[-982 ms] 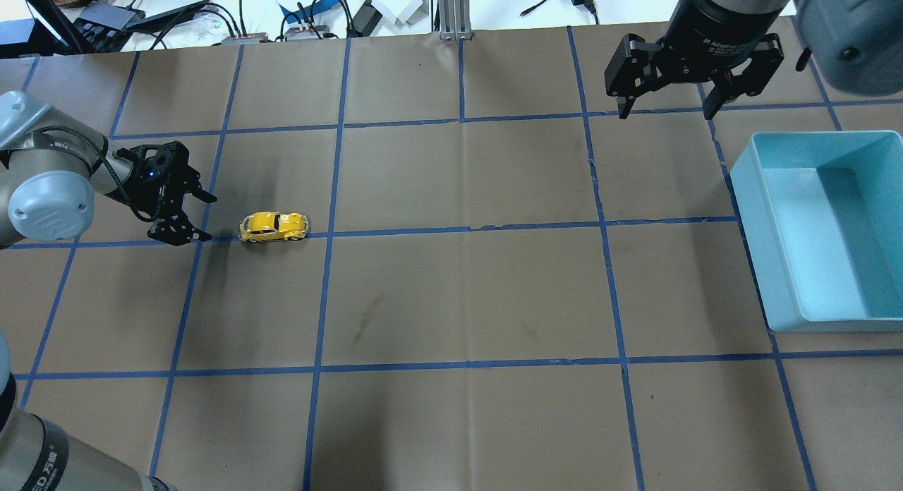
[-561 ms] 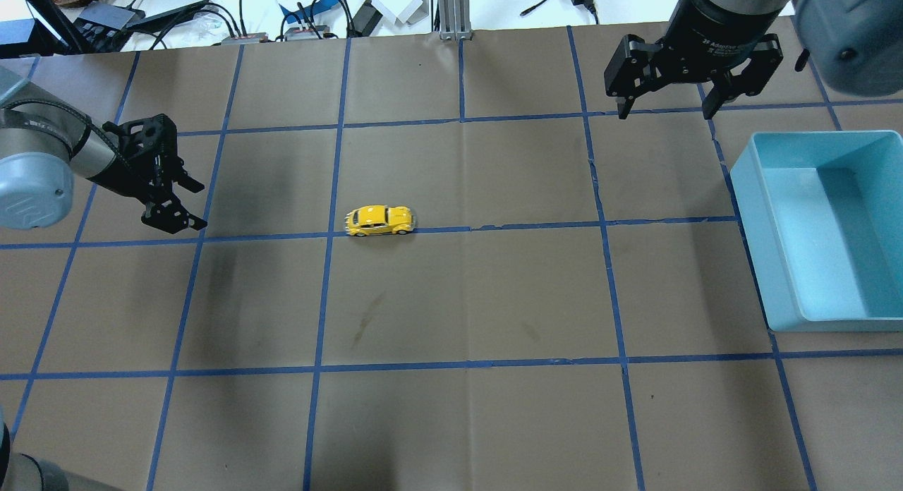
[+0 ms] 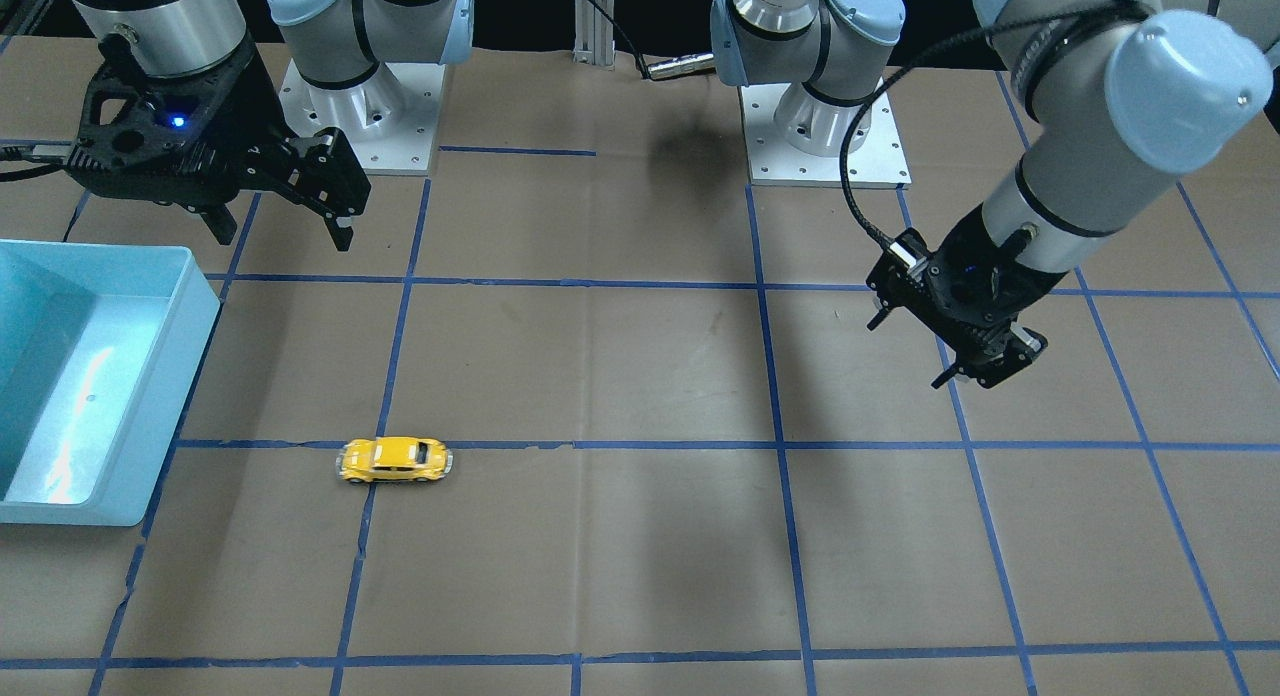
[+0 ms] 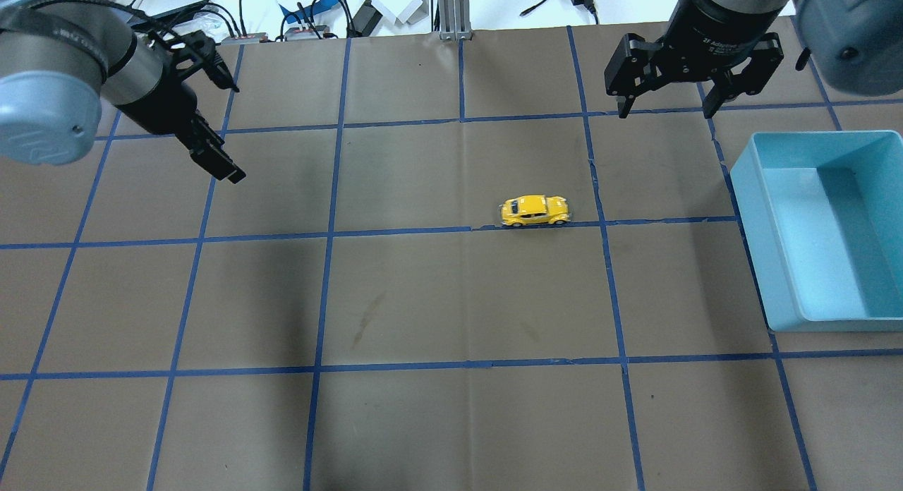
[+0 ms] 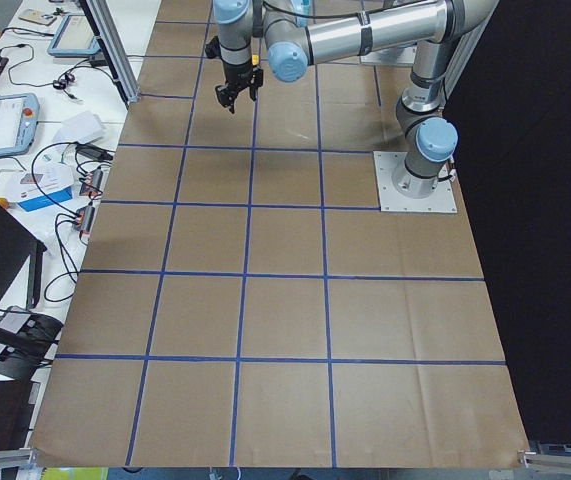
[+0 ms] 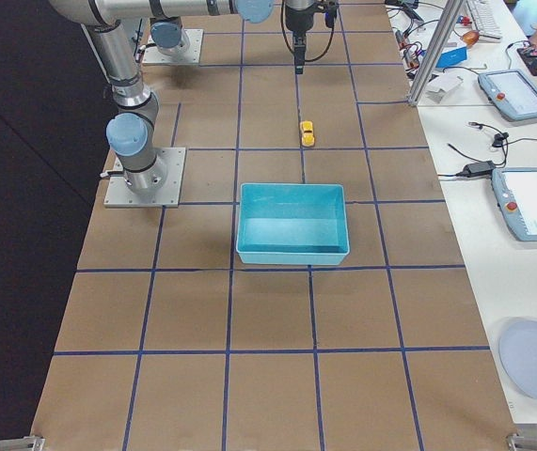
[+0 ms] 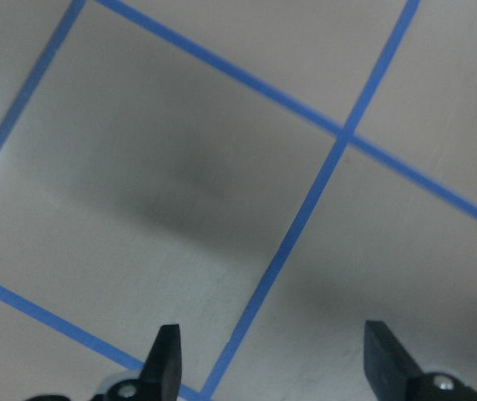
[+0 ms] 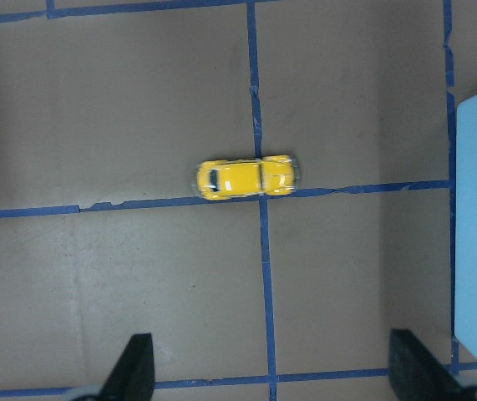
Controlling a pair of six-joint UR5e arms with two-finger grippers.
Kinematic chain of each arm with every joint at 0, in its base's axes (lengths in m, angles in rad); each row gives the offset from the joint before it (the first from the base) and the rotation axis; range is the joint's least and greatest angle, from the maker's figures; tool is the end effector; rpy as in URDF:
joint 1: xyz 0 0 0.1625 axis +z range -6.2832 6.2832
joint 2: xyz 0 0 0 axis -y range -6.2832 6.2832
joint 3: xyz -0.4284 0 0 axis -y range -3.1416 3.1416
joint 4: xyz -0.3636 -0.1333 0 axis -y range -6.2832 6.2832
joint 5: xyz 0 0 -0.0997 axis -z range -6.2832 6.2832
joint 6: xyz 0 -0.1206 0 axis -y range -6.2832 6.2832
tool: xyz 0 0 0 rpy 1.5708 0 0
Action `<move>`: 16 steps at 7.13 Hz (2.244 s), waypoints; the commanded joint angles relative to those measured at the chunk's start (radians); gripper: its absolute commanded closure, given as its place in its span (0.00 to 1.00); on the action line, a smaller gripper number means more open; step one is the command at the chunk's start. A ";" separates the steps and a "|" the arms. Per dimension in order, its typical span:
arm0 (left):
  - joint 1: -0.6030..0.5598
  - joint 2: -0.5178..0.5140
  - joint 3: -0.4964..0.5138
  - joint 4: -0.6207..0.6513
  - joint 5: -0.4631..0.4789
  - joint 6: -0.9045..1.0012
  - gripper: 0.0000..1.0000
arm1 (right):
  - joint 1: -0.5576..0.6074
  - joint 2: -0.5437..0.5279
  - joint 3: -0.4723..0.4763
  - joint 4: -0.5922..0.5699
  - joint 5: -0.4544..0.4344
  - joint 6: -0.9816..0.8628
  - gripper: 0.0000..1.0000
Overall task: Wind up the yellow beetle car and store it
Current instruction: 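Release the car and lift the left gripper away as it rolls forward, then move the right gripper toward the car stopped beside the blue bin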
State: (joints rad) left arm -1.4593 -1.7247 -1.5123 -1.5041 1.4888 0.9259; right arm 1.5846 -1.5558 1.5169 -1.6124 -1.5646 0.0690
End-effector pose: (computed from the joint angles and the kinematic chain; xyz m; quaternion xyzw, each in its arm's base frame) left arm -0.0840 -0.5365 0.4282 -0.3951 -0.9176 0.0079 0.0427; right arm 0.1406 -0.4769 0.4928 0.0274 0.9988 -0.0401 0.0048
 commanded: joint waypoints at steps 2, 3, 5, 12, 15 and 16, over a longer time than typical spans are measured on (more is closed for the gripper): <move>-0.084 0.036 0.176 -0.234 0.019 -0.484 0.20 | 0.000 0.000 0.005 0.000 -0.002 -0.006 0.00; -0.090 0.043 0.184 -0.235 0.059 -0.612 0.19 | 0.000 0.000 0.005 -0.001 -0.002 -0.006 0.00; -0.088 0.030 0.169 -0.223 0.094 -0.783 0.19 | -0.003 0.000 0.005 0.000 -0.003 -0.006 0.00; -0.082 0.065 0.112 -0.183 0.142 -0.805 0.18 | -0.193 0.081 -0.017 0.009 -0.046 -0.671 0.00; -0.081 0.092 0.086 -0.183 0.142 -0.805 0.08 | -0.278 0.256 0.043 -0.150 -0.066 -0.896 0.00; -0.081 0.093 0.086 -0.183 0.142 -0.805 0.02 | -0.287 0.294 0.039 -0.173 -0.066 -0.937 0.00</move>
State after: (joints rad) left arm -1.5392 -1.6343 -1.4218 -1.6873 1.6306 0.1212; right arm 1.3142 -1.3182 1.5538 -1.7490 -1.6272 -0.8233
